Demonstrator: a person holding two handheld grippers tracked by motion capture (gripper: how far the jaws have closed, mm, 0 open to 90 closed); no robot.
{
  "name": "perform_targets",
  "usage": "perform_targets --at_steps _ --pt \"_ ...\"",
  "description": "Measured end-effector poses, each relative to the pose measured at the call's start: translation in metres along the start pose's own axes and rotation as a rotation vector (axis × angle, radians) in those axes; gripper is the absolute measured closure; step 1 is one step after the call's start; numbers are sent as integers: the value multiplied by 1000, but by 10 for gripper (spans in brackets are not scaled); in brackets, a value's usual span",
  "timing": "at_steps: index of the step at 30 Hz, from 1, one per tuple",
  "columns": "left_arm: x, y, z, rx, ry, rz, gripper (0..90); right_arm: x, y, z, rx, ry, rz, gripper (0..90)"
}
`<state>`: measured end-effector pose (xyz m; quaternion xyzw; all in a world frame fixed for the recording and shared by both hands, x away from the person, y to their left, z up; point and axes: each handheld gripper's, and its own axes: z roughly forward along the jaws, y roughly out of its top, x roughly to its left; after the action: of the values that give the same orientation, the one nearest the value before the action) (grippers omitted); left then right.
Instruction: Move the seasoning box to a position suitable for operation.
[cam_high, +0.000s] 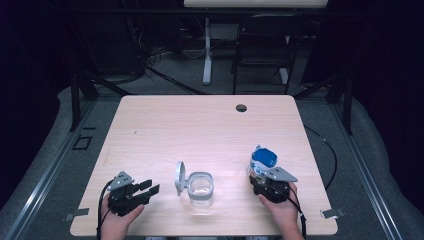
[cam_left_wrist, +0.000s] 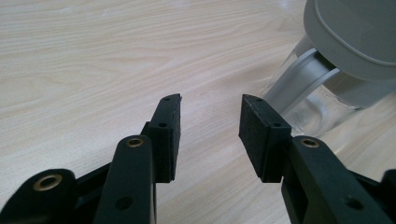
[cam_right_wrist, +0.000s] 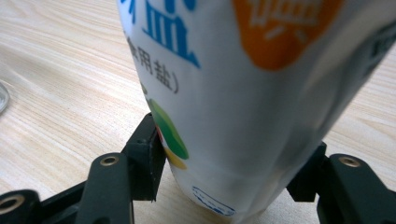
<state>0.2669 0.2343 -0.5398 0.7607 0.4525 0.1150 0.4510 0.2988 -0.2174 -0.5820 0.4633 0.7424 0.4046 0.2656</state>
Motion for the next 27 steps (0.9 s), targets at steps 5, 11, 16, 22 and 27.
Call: perform_targets --at_steps 5,11,16,22,27 --pt "0 0 0 -2 3 -5 590 1 0 -1 3 2 -9 412" --pt "-1 0 0 0 2 -3 589 4 3 -4 -20 14 -7 413" --pt "-1 1 -1 -3 3 -3 588 6 11 -10 -39 17 -24 413" --pt "-1 1 -2 -3 2 -1 582 8 18 -16 -50 12 -53 413" --pt "0 1 -2 -3 5 1 559 11 24 -21 -54 7 -84 413"
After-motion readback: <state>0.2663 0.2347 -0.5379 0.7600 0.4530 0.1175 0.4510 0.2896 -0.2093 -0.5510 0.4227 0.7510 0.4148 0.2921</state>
